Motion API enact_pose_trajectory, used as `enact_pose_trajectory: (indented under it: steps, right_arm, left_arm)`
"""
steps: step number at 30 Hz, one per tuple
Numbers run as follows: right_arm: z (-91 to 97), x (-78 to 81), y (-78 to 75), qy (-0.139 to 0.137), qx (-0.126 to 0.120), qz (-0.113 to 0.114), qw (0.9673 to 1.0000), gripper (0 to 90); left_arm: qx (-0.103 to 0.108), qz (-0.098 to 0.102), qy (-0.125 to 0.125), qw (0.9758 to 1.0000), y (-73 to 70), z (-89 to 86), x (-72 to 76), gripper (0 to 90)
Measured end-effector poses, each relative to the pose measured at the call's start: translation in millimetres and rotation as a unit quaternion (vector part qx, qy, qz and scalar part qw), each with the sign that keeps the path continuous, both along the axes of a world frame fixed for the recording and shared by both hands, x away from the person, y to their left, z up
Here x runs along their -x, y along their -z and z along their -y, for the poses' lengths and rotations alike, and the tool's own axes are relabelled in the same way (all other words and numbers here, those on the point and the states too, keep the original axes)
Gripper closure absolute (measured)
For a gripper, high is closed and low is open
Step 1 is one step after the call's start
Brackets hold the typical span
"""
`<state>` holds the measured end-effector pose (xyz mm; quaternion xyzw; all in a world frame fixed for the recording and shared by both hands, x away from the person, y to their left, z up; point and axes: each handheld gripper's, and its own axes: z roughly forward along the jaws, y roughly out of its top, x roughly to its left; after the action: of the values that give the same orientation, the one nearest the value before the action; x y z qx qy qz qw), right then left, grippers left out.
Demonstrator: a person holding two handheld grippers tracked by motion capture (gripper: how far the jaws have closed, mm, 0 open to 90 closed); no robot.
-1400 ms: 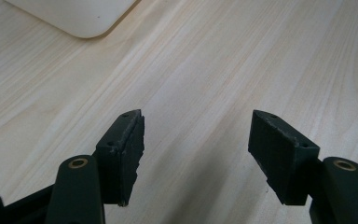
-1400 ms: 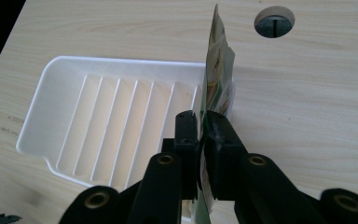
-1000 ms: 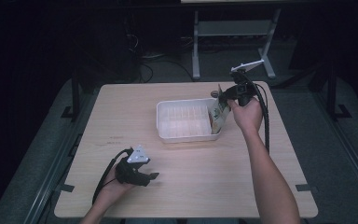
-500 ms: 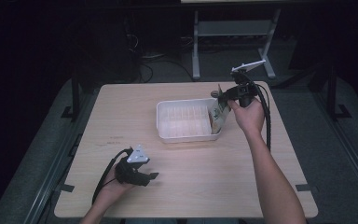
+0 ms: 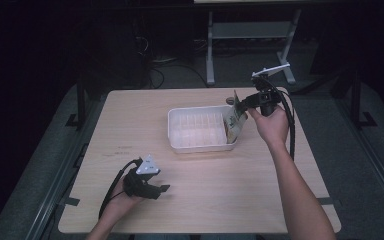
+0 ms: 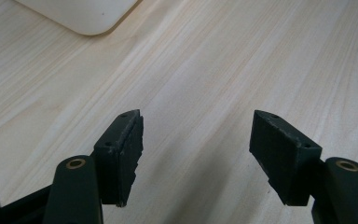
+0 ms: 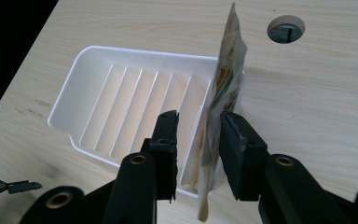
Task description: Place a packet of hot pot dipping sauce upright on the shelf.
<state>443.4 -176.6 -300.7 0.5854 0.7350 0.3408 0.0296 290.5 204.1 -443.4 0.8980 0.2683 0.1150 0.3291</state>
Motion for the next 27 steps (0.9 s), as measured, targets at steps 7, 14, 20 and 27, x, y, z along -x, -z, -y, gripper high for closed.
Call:
enact_pose_trajectory:
  steps: [7, 14, 20, 27]
  right_arm:
    - [9.8, 5.8, 0.7, -0.001, -0.007, 0.002, 1.0000, 64.4]
    - [18.3, 14.0, -0.5, -0.005, -0.015, 0.008, 0.9998, 61.4]
    - [23.5, 20.9, -0.6, -0.011, -0.015, 0.014, 0.9997, 60.2]
    - [30.1, 27.8, 2.0, -0.016, -0.025, 0.016, 0.9994, 58.5]
  left_arm:
    - [0.000, 0.000, -0.001, 1.0000, 0.3, 0.1, 0.0, 33.8]
    - [0.000, 0.000, -0.002, 1.0000, 0.4, 0.4, 0.1, 33.3]
    - [0.000, 0.000, -0.003, 1.0000, 0.3, 0.5, 0.3, 32.9]
    - [0.000, -0.001, -0.003, 1.0000, 0.3, 0.5, 0.3, 32.7]
